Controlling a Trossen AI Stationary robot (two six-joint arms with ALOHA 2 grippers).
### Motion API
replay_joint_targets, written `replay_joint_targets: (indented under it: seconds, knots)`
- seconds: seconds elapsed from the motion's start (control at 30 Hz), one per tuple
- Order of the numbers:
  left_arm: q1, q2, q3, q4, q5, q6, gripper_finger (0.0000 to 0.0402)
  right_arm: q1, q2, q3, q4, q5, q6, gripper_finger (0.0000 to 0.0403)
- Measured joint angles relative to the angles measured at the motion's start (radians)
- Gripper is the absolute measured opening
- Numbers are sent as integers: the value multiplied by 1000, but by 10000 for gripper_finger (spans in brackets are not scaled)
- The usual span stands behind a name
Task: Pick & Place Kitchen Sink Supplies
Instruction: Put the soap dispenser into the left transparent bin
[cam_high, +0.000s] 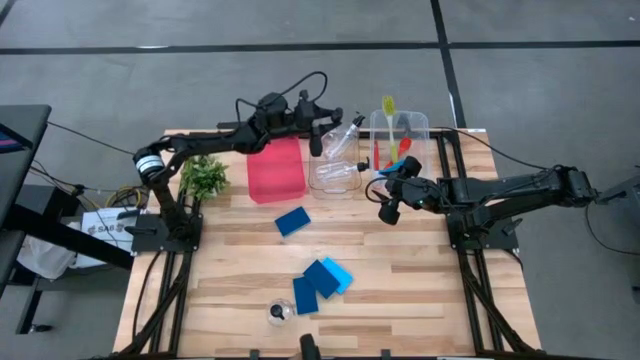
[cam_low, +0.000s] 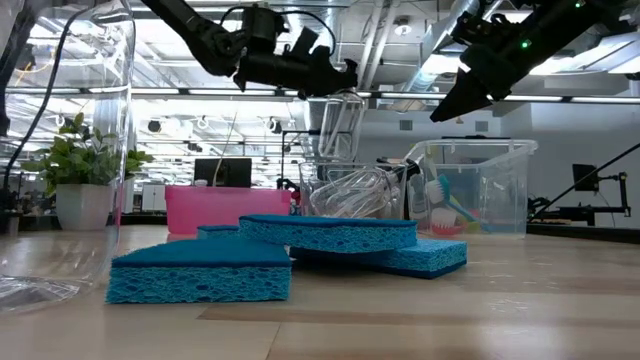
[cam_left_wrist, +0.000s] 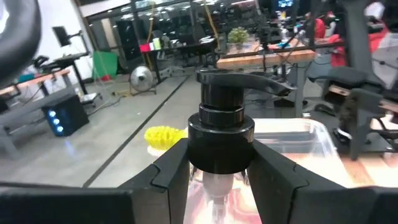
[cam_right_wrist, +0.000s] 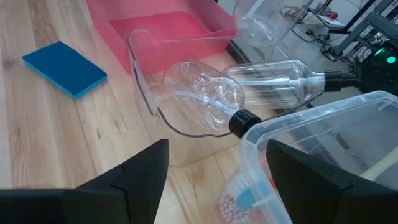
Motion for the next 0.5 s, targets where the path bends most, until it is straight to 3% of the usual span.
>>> replay_joint_targets:
  seconds: [0.5]
  knots:
    - [20,5,0,3,-13,-29,146,0,0,0,0,0,0,265]
